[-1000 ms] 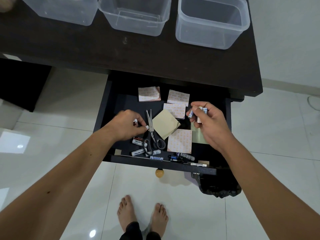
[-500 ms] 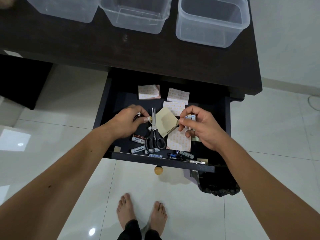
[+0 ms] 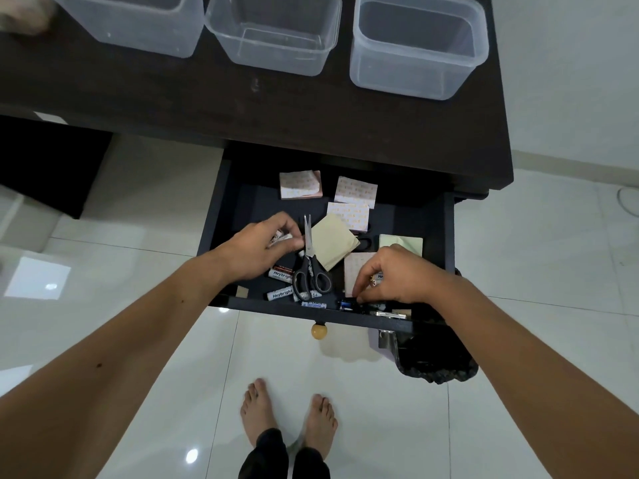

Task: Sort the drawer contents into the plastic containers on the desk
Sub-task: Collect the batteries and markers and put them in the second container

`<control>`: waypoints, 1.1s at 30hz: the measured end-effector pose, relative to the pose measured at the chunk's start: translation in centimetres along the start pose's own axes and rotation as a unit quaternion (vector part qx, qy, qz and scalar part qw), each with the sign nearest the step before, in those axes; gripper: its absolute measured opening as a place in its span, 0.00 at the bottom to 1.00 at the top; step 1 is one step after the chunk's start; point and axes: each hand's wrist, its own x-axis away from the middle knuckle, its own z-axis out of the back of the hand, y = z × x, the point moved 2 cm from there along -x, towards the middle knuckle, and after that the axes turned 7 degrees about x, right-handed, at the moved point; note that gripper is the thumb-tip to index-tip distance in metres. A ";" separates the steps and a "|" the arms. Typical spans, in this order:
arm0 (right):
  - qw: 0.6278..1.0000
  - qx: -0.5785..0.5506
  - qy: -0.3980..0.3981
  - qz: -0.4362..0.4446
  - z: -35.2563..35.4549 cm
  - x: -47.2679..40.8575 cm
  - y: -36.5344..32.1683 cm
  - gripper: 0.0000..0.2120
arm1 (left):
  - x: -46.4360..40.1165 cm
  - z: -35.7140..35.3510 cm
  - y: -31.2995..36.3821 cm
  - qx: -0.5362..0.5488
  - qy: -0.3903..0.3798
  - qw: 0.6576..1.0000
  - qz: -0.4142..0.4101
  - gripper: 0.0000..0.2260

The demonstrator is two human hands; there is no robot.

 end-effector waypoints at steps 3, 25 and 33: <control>0.999 0.040 0.025 -0.002 0.8 0.4 0.2 0.07 | 0.0 -0.4 -0.5 -0.039 -0.017 0.999 0.026 0.07; 0.996 0.082 -0.008 -0.030 -0.4 0.6 0.8 0.07 | 0.0 -0.2 -1.2 -0.048 -0.059 0.993 0.087 0.18; 0.993 -0.103 0.065 -0.003 1.4 1.6 0.1 0.09 | -0.2 -0.3 -1.2 -0.111 -0.058 0.988 0.090 0.15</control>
